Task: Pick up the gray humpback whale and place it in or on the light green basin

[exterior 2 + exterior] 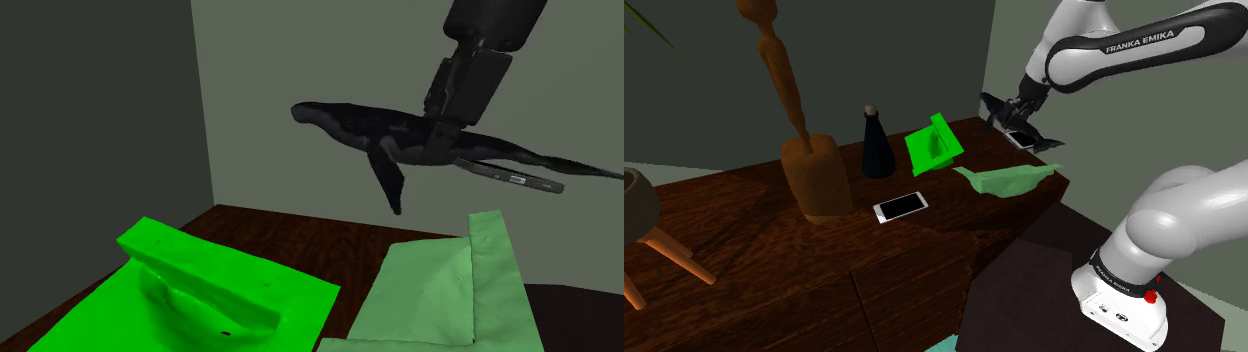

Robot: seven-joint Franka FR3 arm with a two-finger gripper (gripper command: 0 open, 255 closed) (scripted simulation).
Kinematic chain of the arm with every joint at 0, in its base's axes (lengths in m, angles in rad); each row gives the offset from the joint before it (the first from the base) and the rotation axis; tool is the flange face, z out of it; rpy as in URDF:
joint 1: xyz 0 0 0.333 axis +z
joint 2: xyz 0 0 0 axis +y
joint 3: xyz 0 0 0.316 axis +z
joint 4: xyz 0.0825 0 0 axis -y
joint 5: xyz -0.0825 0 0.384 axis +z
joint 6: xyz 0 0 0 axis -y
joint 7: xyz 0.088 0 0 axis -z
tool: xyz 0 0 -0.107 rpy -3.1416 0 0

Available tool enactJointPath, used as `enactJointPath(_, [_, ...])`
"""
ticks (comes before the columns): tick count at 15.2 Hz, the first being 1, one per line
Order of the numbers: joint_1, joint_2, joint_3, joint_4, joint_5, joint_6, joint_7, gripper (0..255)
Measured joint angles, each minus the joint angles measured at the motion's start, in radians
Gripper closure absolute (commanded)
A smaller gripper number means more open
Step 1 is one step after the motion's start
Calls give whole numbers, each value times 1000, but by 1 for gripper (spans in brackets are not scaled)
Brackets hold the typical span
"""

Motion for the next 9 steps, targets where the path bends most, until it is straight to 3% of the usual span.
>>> enactJointPath(6, [4, -276, 44, -163, 9, -115, 36, 255])
enactJointPath(9, [2, -296, 46, -206, 7, -93, 40, 255])
